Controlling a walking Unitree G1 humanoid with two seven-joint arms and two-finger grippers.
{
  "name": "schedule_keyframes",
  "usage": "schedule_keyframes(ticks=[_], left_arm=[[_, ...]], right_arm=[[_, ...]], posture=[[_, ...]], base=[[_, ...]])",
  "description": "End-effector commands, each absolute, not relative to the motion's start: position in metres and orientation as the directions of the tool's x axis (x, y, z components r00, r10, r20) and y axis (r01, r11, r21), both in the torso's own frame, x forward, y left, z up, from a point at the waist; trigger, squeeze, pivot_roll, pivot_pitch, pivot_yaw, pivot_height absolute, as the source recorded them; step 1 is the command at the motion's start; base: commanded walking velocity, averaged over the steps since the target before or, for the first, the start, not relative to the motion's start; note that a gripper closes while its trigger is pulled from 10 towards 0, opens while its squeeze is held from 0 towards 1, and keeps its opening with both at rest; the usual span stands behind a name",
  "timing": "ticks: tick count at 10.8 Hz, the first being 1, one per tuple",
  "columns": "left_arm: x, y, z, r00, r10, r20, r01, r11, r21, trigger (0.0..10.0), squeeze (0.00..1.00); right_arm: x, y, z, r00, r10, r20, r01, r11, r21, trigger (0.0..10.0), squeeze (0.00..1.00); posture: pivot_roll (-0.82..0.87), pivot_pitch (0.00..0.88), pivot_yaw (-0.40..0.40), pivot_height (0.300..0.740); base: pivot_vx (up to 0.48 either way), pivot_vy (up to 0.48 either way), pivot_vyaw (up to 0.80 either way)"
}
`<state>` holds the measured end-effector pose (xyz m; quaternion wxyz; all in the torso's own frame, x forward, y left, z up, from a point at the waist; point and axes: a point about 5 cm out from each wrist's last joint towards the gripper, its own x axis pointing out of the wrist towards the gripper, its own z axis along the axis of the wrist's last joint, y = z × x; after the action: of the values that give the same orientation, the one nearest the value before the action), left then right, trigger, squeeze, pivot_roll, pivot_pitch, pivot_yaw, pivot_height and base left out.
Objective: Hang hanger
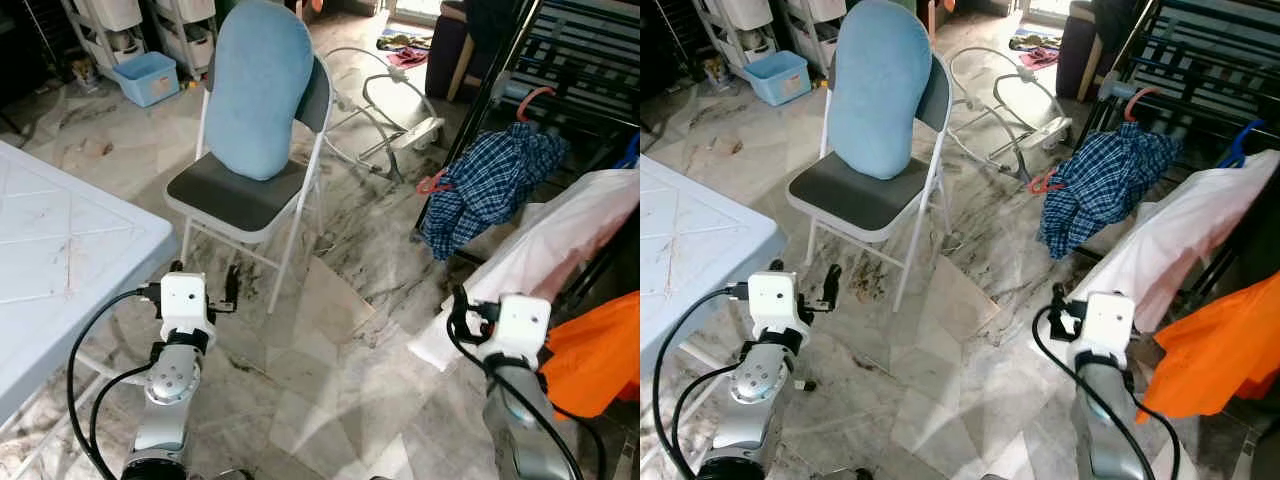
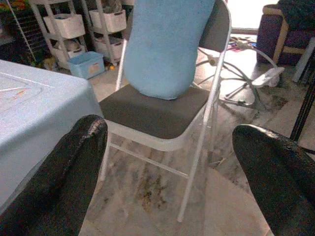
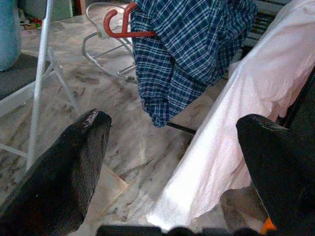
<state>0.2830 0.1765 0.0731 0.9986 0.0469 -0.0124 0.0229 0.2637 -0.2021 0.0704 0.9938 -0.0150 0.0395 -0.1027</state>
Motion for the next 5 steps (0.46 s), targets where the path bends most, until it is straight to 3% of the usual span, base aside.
schedule_keyframes(ticks=[1,2,5], left_arm=[[0.2796,0.1837,0.0681,0.997,0.079,0.006,-0.079,0.992,0.099,10.0,0.0],[0.2775,0.1865,0.0659,0.995,0.097,-0.001,-0.096,0.99,0.103,10.0,0.0],[0.2811,0.1867,0.0705,0.994,0.107,0.013,-0.107,0.988,0.112,10.0,0.0]], right_arm=[[0.2638,-0.2034,0.069,0.976,-0.201,-0.083,0.199,0.979,-0.034,10.0,0.08],[0.2647,-0.1998,0.0699,0.979,-0.187,-0.076,0.186,0.982,-0.026,10.0,0.0],[0.2637,-0.1973,0.0672,0.979,-0.188,-0.084,0.187,0.982,-0.02,10.0,0.0]], posture=[[-0.11,0.084,-0.051,0.74],[-0.1,0.093,-0.05,0.74],[-0.1,0.095,-0.044,0.74]], base=[[0.0,0.0,0.0],[0.0,0.0,0.0],[0.0,0.0,0.0]])
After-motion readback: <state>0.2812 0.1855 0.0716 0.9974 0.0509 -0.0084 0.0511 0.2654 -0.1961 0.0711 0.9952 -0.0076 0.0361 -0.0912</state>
